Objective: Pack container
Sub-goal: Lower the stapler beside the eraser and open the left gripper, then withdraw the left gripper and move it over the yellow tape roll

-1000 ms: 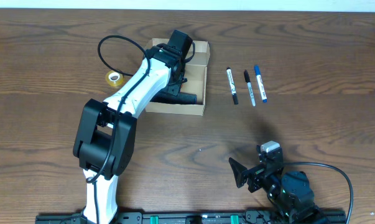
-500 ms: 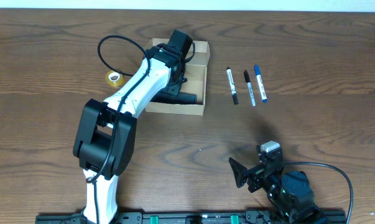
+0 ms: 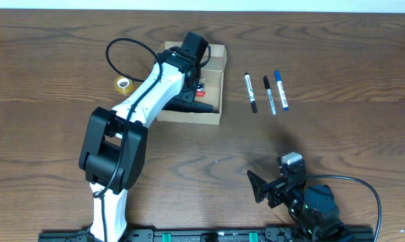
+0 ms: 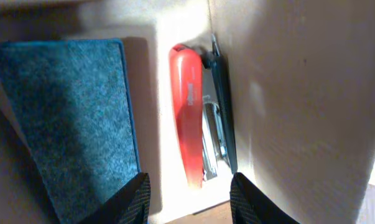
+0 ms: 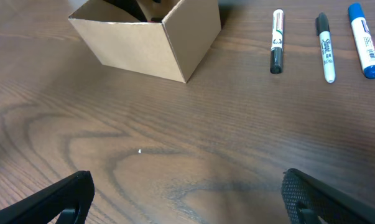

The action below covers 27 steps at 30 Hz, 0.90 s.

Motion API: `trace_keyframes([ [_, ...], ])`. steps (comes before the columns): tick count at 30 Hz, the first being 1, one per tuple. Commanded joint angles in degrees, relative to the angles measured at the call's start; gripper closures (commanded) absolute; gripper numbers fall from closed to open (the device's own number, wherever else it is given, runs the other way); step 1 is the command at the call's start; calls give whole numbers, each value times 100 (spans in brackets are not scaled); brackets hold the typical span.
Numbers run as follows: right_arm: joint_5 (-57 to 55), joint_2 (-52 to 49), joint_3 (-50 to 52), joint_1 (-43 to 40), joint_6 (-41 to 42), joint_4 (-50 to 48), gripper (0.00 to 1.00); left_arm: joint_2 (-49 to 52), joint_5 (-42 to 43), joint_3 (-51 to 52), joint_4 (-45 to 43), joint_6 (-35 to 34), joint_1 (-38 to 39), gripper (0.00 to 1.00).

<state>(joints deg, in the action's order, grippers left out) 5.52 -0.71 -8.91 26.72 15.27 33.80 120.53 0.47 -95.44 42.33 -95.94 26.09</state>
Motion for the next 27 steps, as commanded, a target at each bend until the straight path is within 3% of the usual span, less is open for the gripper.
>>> trace_keyframes([
  [1,-13,39,17,59,-76,2,1,-52,225,-232,31,369,-17,58],
  [8,-13,39,17,59,-76,2,1,-503,398,-315,57,1102,-17,56],
  [19,-13,39,17,59,-76,2,1,-1633,271,-313,216,2870,-17,57],
  [22,-13,39,17,59,-76,2,1,-2039,-133,-313,422,3344,-17,56],
  [27,-13,39,17,59,-76,2,1,-2632,-1283,-313,765,4387,-24,43],
])
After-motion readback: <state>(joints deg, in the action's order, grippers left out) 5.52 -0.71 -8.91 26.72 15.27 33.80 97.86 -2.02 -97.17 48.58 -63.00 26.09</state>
